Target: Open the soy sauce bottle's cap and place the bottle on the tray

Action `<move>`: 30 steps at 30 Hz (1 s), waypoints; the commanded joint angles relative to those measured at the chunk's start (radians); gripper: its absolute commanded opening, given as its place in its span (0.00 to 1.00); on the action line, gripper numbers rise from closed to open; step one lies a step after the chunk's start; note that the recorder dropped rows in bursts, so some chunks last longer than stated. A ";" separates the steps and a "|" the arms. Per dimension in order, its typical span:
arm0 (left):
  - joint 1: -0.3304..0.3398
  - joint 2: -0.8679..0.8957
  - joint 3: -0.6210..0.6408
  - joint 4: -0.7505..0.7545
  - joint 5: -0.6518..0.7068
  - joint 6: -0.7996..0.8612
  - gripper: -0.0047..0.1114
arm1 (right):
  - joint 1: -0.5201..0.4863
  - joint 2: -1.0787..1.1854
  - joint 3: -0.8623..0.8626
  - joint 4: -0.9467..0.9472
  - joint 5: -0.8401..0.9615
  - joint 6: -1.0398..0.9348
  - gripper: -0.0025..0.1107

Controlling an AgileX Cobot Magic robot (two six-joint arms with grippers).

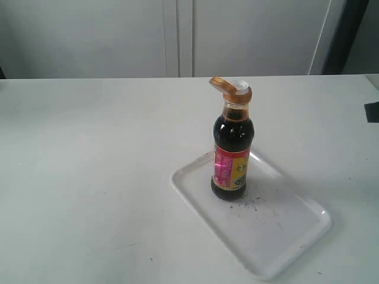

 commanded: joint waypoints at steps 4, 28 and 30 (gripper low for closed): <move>0.002 -0.140 0.147 -0.012 -0.134 -0.037 0.04 | -0.005 -0.169 0.132 0.061 -0.180 -0.015 0.02; 0.002 -0.655 0.459 -0.018 -0.266 -0.103 0.04 | 0.034 -0.619 0.366 0.148 -0.345 -0.034 0.02; 0.002 -0.696 0.472 -0.020 -0.264 -0.108 0.04 | 0.034 -0.645 0.391 0.152 -0.345 -0.034 0.02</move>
